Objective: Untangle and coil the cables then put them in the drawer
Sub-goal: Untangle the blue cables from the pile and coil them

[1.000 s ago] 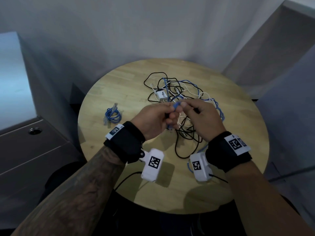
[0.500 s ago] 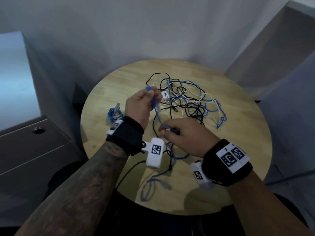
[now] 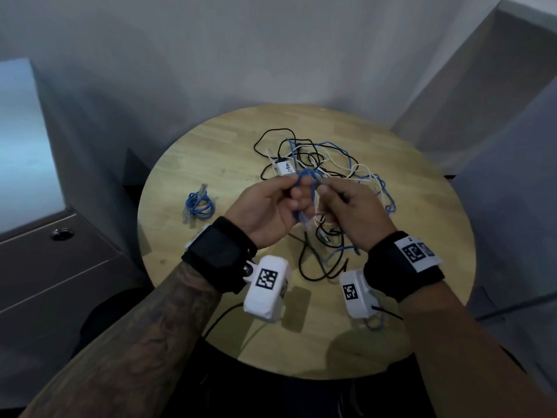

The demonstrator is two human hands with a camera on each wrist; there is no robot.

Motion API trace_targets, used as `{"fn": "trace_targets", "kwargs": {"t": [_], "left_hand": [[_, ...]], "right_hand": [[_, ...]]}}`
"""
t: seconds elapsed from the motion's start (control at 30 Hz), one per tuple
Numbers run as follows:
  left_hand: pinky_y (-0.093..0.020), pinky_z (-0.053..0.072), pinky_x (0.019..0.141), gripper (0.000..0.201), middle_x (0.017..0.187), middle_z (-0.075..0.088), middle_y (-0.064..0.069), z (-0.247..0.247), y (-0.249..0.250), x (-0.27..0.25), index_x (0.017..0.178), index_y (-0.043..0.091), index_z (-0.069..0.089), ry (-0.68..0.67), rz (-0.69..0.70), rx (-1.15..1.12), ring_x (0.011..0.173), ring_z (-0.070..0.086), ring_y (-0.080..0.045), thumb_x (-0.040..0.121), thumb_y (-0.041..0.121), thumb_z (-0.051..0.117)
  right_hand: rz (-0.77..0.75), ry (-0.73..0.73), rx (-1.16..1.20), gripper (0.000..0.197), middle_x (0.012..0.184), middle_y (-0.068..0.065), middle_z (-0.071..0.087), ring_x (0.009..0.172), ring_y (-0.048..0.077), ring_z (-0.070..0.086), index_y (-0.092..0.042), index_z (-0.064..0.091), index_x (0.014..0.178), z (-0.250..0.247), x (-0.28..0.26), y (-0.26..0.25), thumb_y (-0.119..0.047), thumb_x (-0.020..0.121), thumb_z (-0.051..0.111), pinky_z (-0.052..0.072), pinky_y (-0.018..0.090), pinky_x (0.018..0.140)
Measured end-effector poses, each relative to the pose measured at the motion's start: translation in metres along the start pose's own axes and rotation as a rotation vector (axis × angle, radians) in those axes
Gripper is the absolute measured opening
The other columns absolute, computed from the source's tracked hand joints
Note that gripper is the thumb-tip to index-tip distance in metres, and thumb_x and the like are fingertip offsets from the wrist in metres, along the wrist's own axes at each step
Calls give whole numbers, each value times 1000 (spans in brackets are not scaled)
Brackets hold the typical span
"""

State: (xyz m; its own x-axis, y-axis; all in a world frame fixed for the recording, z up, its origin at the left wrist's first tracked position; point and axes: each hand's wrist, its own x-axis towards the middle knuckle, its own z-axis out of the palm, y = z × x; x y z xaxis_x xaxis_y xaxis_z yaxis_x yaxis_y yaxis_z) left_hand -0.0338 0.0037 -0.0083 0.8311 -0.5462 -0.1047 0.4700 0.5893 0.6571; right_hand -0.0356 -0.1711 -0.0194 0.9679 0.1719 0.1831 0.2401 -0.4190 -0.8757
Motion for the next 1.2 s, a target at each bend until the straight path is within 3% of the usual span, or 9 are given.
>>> {"fn": "trace_targets", "kwargs": {"t": [0.13, 0.23, 0.37, 0.5, 0.57, 0.63, 0.8, 0.97, 1.2], "left_hand": [[-26, 54, 77, 25, 70, 50, 4, -15, 17, 3, 93, 8, 55, 58, 193, -271, 58, 49, -6, 102, 15, 33], [-27, 53, 82, 27, 66, 58, 3, -28, 31, 7, 91, 7, 55, 236, 345, -280, 59, 57, -7, 105, 15, 33], [-28, 52, 82, 27, 68, 59, -1, -47, 37, 16, 89, 6, 55, 432, 510, -139, 61, 58, -12, 105, 14, 35], [-32, 53, 72, 20, 70, 66, -4, -54, 26, 19, 86, 3, 67, 571, 606, 499, 63, 60, -17, 99, 6, 51], [-30, 52, 67, 20, 70, 67, -4, -44, 13, 16, 84, 5, 69, 479, 500, 1001, 61, 61, -11, 98, 9, 54], [-27, 47, 65, 25, 69, 64, -5, -31, 2, 13, 84, 6, 66, 317, 329, 1132, 57, 59, -10, 101, 14, 49], [-38, 51, 72, 37, 66, 44, -6, -13, -4, 9, 80, 9, 59, 114, 91, 855, 51, 43, -12, 105, 28, 39], [-24, 48, 60, 38, 57, 35, 7, -12, 7, 3, 80, 13, 50, -38, -73, 214, 48, 31, -8, 104, 35, 31], [-26, 53, 67, 41, 62, 44, 5, -24, 29, 4, 81, 7, 59, 87, 255, -394, 50, 42, -9, 105, 22, 30]], "right_hand": [[122, -329, -94, 19, 71, 2, 66, 50, 13, 54, -27, 62, 102, 28, -12, 0, -17, 104, 46, 48, 30, 52], [21, -390, -332, 17, 67, -5, 63, 58, 7, 56, -23, 64, 100, 38, -18, -4, -30, 102, 49, 48, 31, 62], [-107, -450, -549, 21, 79, -2, 64, 72, 18, 57, -24, 66, 101, 36, -23, -15, -34, 102, 48, 45, 35, 66], [-185, -251, -539, 23, 72, -3, 63, 69, 18, 57, -20, 68, 99, 23, -20, -22, -34, 100, 50, 48, 35, 64], [-254, -68, -534, 21, 75, -10, 64, 70, 13, 57, -25, 71, 104, 14, -14, -21, -34, 99, 53, 48, 32, 64], [-293, 81, -494, 17, 83, -12, 66, 76, 9, 58, -29, 73, 104, 2, -7, -19, -33, 96, 59, 47, 30, 68], [-222, 193, -345, 16, 85, -4, 64, 79, 15, 61, -24, 75, 105, -18, 3, 1, -30, 93, 66, 52, 39, 74], [-172, 61, -179, 20, 63, -9, 57, 58, 4, 52, -26, 64, 80, -6, 2, 0, -27, 100, 58, 43, 21, 59], [-9, -243, -299, 20, 63, 0, 65, 55, 17, 59, -22, 58, 87, 16, -7, 9, -32, 102, 49, 52, 39, 59]]}}
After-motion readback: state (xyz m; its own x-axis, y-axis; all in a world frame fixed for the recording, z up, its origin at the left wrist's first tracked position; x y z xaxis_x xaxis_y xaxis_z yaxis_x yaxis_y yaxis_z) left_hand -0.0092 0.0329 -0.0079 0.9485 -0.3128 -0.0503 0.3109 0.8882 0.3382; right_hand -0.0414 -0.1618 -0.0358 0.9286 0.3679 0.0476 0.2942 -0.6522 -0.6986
